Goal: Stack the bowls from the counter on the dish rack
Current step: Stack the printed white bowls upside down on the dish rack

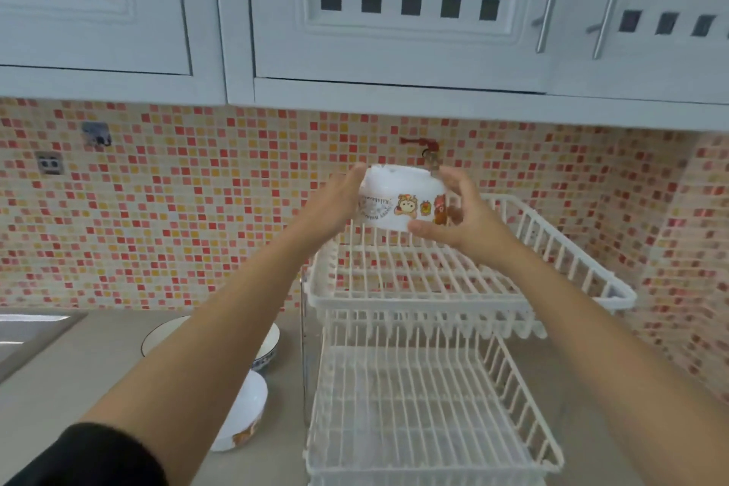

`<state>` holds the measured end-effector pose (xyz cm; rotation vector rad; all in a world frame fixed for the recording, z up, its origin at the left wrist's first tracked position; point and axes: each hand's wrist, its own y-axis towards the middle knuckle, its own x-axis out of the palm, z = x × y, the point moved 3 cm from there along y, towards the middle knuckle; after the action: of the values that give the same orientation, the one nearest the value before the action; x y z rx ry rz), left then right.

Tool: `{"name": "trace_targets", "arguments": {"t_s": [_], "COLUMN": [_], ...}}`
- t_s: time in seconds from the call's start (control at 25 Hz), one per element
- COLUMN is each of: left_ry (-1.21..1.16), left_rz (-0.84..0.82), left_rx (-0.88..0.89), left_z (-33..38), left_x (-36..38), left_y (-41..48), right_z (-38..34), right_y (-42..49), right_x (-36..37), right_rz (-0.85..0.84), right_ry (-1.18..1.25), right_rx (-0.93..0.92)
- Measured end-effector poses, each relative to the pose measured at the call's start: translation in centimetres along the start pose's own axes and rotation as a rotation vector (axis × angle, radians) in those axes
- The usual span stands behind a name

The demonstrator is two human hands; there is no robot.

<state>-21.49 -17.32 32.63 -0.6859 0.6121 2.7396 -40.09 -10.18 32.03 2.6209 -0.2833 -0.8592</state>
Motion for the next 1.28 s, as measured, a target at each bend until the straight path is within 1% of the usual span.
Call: {"name": "trace_targets", "arguments": {"t_s": [0.08, 0.2, 0.28, 0.32, 0.44, 0.52, 0.6, 0.76, 0.84, 0.96, 1.04, 1.12, 1.2, 1.28], "left_ry": [0.034, 0.118, 0.167, 0.153, -0.019, -0.047, -0.013, 0.205, 0.262, 0.389, 0.46, 0.442, 0.427, 0.416], "left_rz": [-0.026, -0.052, -0.077, -0.106, -0.16, -0.16, -0.204, -0.293, -0.307, -0.293, -0.235, -0.142, -0.027, 0.088], "left_rx": [-0.117, -0.239, -0.322, -0.368, -0.481, -0.488, -0.49, -0.462, -0.443, -0.402, -0.348, -0.263, -0.179, -0.155], "left_z": [-0.7, -1.9, -2.7, -3.3, -4.2, -4.8, -5.1, -5.4, -5.2, -4.2, -3.2, -2.0, -1.2, -1.1], "left_x": [1.6, 3.3, 4.0, 4.2, 4.7, 5.1, 5.5, 5.7, 5.7, 5.8, 5.5, 4.4, 2.4, -0.5], "left_y": [2.0, 3.8, 4.2, 4.3, 4.0, 4.3, 4.3, 4.0, 3.8, 3.3, 3.2, 2.9, 2.7, 2.1], "right_z": [2.0, 4.3, 4.9, 5.2, 6.6, 7.4, 8.0, 8.2, 8.1, 7.7, 7.1, 5.8, 3.6, 0.8], "right_y": [1.4, 3.7, 4.9, 5.4, 6.1, 6.2, 6.4, 6.3, 6.3, 6.0, 5.6, 5.5, 5.8, 5.9], "right_x": [-0.1, 0.9, 1.9, 2.4, 3.3, 3.6, 3.9, 4.2, 4.4, 3.9, 3.4, 3.1, 3.2, 4.5], "right_rz": [-0.101, -0.247, -0.315, -0.332, -0.371, -0.409, -0.425, -0.402, -0.402, -0.455, -0.504, -0.51, -0.423, -0.317], "right_ry": [-0.171, -0.274, -0.401, -0.473, -0.576, -0.633, -0.695, -0.756, -0.745, -0.692, -0.709, -0.719, -0.644, -0.551], "right_rx": [0.039, 0.074, 0.064, 0.051, 0.071, 0.1, 0.094, 0.098, 0.121, 0.171, 0.19, 0.158, 0.118, 0.026]}}
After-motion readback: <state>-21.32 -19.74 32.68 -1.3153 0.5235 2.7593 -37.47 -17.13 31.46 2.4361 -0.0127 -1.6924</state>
